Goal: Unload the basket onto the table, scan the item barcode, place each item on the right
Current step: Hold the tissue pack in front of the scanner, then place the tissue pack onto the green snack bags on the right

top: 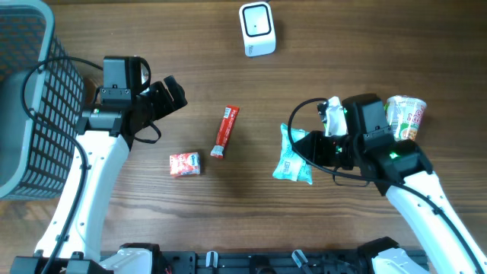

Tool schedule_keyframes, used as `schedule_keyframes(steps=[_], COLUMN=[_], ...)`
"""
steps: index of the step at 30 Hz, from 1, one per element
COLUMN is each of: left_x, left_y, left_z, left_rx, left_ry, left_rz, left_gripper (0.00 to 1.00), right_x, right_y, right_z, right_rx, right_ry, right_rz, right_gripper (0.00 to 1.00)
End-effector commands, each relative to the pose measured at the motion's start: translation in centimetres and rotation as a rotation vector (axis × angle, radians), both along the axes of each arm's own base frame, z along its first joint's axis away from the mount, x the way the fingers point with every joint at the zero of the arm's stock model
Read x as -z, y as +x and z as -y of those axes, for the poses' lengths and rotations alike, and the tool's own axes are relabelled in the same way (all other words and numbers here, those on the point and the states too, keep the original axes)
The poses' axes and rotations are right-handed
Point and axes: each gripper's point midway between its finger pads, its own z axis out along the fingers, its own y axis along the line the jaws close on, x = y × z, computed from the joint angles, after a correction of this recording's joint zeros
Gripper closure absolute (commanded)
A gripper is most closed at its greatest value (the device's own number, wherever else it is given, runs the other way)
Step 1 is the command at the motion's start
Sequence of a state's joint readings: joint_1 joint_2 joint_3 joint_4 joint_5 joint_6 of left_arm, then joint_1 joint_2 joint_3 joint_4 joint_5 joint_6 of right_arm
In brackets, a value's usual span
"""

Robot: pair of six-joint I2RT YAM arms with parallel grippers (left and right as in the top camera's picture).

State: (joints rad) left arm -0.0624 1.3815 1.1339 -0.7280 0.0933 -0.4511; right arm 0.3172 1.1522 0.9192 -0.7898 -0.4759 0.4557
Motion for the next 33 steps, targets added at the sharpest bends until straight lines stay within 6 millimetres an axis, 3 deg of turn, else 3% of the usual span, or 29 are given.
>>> schedule_keyframes(steps=[1, 6, 7, 10, 12, 13, 17, 20, 24, 29, 31, 33], left_x=[-0.2, -0.2, -0.2, -0.2, -0.2, -0.2, -0.2, -0.2, -0.2, -0.2, -0.2, -0.2], left_y=[0.0, 0.0, 0.0, 0.0, 0.0, 0.0, 0.0, 0.0, 0.0, 0.0, 0.0, 0.0], left_z=[-0.3, -0.3, -0.3, -0.3, -0.3, -0.3, -0.3, -0.3, -0.3, -0.3, -0.3, -0.3], left_rx=[-0.008, -0.008, -0.008, -0.008, -0.008, -0.008, -0.008, -0.008, -0.008, -0.008, -0.008, -0.008], left_ry=[0.008, 0.008, 0.008, 0.008, 0.008, 0.008, 0.008, 0.008, 0.008, 0.008, 0.008, 0.008], left_rz=[0.008, 0.008, 0.008, 0.008, 0.008, 0.008, 0.008, 0.008, 0.008, 0.008, 0.008, 0.008], left_gripper=[0.0, 0.0, 0.0, 0.0, 0.0, 0.0, 0.0, 0.0, 0.0, 0.0, 0.0, 0.0], right_x=[-3.4, -10.0, -12.3, -16.7, -18.1, -18.1, -17.1, -14.2, -9.7, -3.4, -2.6, -3.3], right_y=[1.6, 5.4, 7.5, 13.2, 17.6, 20.3, 26.8, 30.6, 34.0, 36.5, 36.7, 36.6], right_z=[0.7, 3.8, 4.4, 4.8, 4.1, 3.2, -0.6, -3.8, -5.7, -6.7, -6.9, -7.0], right_rx=[0.017, 0.089, 0.089, 0.106, 0.115, 0.118, 0.117, 0.111, 0.136, 0.071, 0.094, 0.105], right_ry=[-0.048, -0.292, -0.367, -0.489, -0.561, -0.608, -0.835, -1.116, -1.429, -1.583, -1.545, -1.526], right_rz=[0.083, 0.141, 0.167, 0.288, 0.404, 0.478, 0.697, 0.81, 0.86, 0.855, 0.86, 0.872], right_gripper=[0.96, 0.96, 0.96, 0.96, 0.96, 0.96, 0.95, 0.96, 0.96, 0.96, 0.96, 0.96])
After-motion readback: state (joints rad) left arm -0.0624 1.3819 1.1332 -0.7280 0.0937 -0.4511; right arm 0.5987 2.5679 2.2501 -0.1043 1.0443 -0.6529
